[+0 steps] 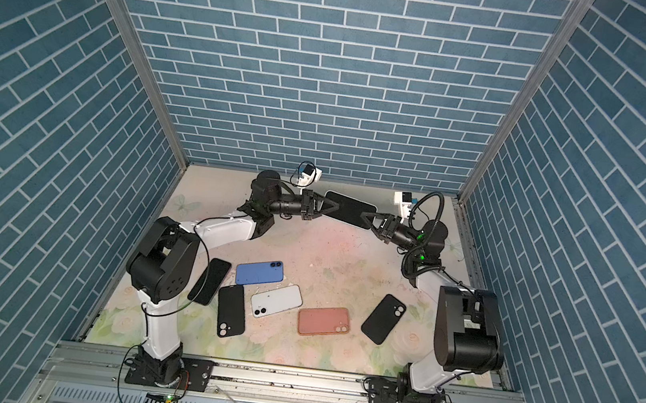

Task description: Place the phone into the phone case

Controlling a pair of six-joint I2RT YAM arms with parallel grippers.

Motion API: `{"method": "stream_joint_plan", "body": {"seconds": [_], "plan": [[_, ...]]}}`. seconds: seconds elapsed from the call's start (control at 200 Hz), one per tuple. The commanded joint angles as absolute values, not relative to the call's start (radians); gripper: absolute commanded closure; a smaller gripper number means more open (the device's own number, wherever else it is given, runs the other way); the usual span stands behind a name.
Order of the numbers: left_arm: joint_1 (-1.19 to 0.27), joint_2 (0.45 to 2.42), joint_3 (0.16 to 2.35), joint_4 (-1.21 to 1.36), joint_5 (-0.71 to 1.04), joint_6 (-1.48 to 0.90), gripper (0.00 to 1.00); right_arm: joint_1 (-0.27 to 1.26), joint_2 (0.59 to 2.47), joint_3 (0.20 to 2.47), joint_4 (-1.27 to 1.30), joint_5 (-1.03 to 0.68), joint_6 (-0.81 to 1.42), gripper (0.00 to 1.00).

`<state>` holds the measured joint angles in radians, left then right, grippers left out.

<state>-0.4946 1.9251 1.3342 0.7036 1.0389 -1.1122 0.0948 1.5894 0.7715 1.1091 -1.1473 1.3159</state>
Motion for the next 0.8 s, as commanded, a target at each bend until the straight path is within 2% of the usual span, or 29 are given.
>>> {"method": "stream_joint_plan", "body": {"seconds": [0.0,0.03,0.09,0.16,0.26,0.43,0.585,0.795], "plan": [[-0.494,1.825,1.331,0.656,0.995,-0.973,0.81,0.102,1.575,0.781,1.048,-1.112,1.263,1.0],[-0.491,1.813,1.325,0.627,0.977,-0.95,0.75,0.103,1.571,0.781,1.042,-1.102,1.261,1.0],[-0.484,1.787,1.307,0.582,0.938,-0.914,0.57,0.104,1.558,0.777,1.021,-1.065,1.263,1.0],[-0.479,1.763,1.284,0.554,0.892,-0.892,0.43,0.107,1.532,0.771,1.002,-1.004,1.266,1.0],[-0.479,1.754,1.25,0.57,0.859,-0.92,0.31,0.117,1.49,0.765,0.972,-0.91,1.269,1.0],[-0.482,1.762,1.154,0.754,0.793,-1.074,0.28,0.162,1.444,0.765,0.939,-0.763,1.273,1.0],[-0.483,1.725,1.089,0.709,0.695,-1.061,0.28,0.205,1.411,0.723,0.917,-0.615,1.293,1.0],[-0.531,1.744,1.045,0.806,0.643,-1.161,0.25,0.277,1.385,0.697,0.925,-0.475,1.302,1.0]]}}
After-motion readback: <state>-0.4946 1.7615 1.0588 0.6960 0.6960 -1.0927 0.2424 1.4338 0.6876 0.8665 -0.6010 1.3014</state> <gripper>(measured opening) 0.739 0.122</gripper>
